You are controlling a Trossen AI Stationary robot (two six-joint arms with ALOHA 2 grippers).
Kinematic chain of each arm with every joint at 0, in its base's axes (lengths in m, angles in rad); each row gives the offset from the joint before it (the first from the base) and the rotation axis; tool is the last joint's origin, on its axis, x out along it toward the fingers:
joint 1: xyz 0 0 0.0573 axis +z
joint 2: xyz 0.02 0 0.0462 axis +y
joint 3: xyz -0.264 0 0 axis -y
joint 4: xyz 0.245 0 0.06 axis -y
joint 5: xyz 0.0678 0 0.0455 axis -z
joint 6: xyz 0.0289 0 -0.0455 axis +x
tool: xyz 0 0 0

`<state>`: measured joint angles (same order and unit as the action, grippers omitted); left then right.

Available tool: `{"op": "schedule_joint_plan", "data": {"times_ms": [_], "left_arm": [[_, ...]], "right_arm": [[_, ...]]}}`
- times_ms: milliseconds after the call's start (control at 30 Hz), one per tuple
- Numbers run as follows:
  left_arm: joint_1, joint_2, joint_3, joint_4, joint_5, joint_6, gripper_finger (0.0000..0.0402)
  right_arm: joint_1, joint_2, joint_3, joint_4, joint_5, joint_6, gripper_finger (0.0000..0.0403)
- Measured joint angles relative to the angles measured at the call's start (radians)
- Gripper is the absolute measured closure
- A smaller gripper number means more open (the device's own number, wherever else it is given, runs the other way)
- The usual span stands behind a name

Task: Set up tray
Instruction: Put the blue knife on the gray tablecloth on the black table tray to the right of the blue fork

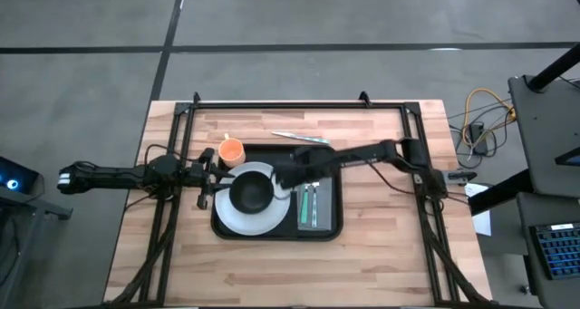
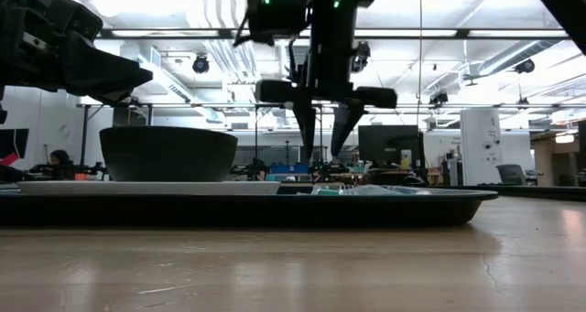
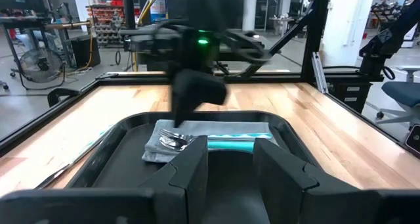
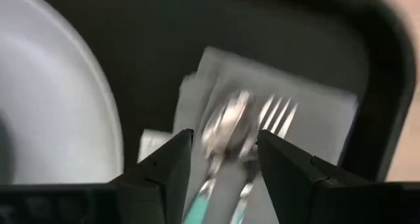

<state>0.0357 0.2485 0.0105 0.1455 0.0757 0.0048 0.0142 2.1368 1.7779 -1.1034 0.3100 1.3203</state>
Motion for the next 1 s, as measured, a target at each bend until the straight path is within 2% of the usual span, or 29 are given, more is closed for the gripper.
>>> {"op": "schedule_joint_plan", "data": {"times_ms": [367,700,1000], "left_arm": [[0.000,0.000,0.000,0.000,0.000,0.000,0.0297],[0.000,0.000,0.000,0.000,0.000,0.000,0.0297],[0.000,0.000,0.000,0.000,0.000,0.000,0.0297]], "right_arm": [[-0.205,-0.017,0.000,0.040,0.000,-0.426,0.0227],[-0.320,-0.019,-0.001,0.047,-0.041,-0.727,0.0225],[-0.369,-0.019,-0.001,0.124,-0.209,-1.043,0.0225]]}}
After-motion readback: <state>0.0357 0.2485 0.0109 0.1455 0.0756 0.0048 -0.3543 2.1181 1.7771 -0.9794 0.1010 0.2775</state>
